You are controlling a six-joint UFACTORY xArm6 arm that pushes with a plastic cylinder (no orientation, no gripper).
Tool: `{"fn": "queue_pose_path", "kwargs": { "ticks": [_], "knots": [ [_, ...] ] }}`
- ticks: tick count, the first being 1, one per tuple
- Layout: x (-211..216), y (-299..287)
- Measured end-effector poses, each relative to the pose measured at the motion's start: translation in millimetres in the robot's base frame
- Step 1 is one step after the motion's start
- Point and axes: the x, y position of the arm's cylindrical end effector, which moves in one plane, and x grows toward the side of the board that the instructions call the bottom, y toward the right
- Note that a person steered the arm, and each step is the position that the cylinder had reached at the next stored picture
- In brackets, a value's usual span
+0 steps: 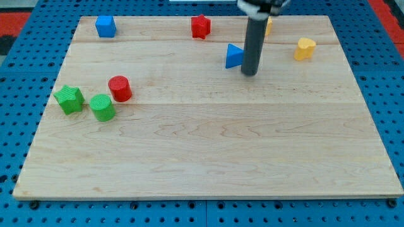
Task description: Move the red circle towards the center
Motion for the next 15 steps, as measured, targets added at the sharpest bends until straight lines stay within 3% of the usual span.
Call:
{"fn": "queue_pose_path", "kwargs": {
  "ticks": [1, 3, 4, 6, 7, 9, 11, 15],
  "knots": [
    [56.8, -75.8],
    [104.8, -200.6],
    [59.1, -218.4],
    [91.0, -246.3],
    [42.0, -275.8],
    [13.9, -262.2],
    [13.9, -214.4],
    [10.1, -198.3]
  ]
}}
